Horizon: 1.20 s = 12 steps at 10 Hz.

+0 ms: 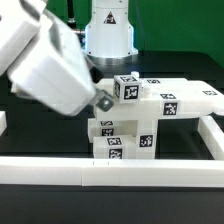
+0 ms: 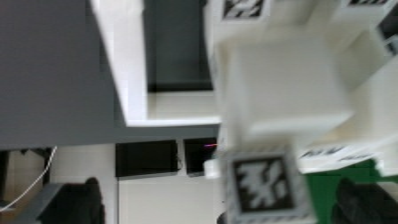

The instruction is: Assemble chair

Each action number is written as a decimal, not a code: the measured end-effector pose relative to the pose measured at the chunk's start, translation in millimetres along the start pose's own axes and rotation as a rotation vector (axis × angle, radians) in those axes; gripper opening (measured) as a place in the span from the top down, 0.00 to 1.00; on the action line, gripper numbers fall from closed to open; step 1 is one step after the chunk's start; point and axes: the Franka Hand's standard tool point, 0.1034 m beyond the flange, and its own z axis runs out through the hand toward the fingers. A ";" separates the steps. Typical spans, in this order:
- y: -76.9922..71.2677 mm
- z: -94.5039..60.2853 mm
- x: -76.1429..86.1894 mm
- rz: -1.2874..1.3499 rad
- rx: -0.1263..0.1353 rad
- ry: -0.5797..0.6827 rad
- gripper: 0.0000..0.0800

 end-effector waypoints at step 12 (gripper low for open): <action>-4.9 11.6 7.4 -0.010 0.012 0.016 0.19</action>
Offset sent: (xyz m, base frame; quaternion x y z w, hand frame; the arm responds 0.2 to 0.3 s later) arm -0.0053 0.0253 0.0131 0.0107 0.0399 -0.0149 0.9990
